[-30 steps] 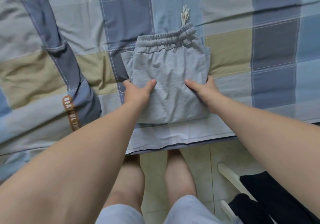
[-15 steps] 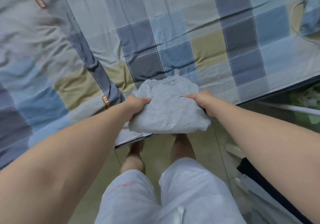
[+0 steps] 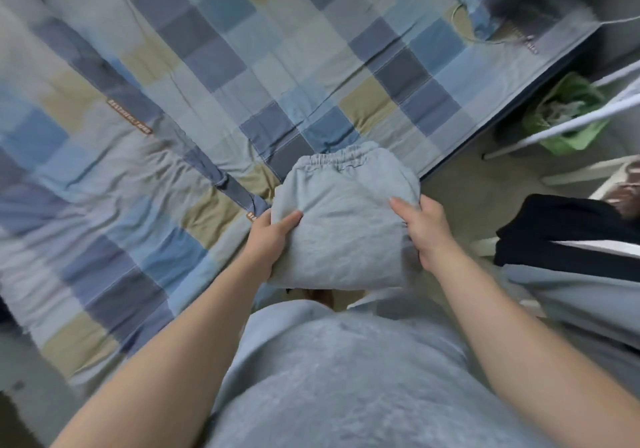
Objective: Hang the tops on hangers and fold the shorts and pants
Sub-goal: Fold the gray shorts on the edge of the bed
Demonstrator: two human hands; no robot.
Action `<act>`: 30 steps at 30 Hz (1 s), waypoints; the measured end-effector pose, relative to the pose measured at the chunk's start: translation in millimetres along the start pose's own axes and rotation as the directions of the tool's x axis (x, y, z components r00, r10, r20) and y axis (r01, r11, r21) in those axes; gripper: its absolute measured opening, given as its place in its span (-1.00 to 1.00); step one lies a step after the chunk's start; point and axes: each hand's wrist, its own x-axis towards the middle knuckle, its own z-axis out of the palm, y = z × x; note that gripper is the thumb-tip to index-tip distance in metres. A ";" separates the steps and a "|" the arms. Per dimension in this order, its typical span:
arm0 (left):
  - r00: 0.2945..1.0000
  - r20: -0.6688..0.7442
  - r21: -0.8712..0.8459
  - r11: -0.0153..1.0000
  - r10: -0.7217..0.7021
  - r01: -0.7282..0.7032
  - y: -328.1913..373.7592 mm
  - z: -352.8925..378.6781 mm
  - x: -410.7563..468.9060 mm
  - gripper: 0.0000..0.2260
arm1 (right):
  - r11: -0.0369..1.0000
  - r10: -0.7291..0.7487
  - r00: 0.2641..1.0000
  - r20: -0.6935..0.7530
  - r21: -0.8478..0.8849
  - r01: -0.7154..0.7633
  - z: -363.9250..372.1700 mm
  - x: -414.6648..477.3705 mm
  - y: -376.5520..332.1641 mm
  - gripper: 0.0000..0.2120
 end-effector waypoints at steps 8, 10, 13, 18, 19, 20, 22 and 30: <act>0.932 0.198 0.183 0.922 0.305 -0.340 56.0 71.9 -80.3 -0.82 | 0.946 -0.236 0.958 -0.163 0.189 0.265 -100.3 -87.2 -30.6 -0.93; 0.896 0.250 0.199 0.886 0.368 -0.419 63.3 102.8 -101.6 -0.81 | 0.921 -0.290 0.932 -0.218 0.201 0.334 -135.8 -106.7 -33.9 -0.92; 0.830 0.323 0.196 0.826 0.455 -0.529 67.1 158.9 -138.3 -0.78 | 0.879 -0.356 0.886 -0.299 0.214 0.425 -198.4 -133.8 -34.7 -0.93; 0.675 0.436 0.134 0.698 0.596 -0.703 54.3 267.3 -213.5 -0.91 | 0.808 -0.429 0.796 -0.427 0.212 0.549 -317.9 -178.3 -27.5 -0.89; 0.645 0.452 0.118 0.676 0.616 -0.728 48.8 290.4 -228.5 -0.90 | 0.795 -0.439 0.779 -0.447 0.210 0.568 -343.5 -188.6 -24.5 -0.89; 0.621 0.465 0.098 0.660 0.631 -0.745 43.3 313.6 -242.8 -0.90 | 0.783 -0.450 0.765 -0.460 0.208 0.586 -369.4 -198.5 -21.4 -0.89; 0.571 0.508 0.062 0.634 0.645 -0.771 31.8 360.4 -270.7 -0.88 | 0.768 -0.461 0.732 -0.502 0.188 0.613 -421.8 -218.8 -13.4 -0.89; 0.339 0.763 0.007 0.518 0.550 -0.855 -7.7 535.8 -364.9 -0.75 | 0.699 -0.340 0.561 -0.755 0.196 0.688 -580.9 -295.1 41.9 -0.90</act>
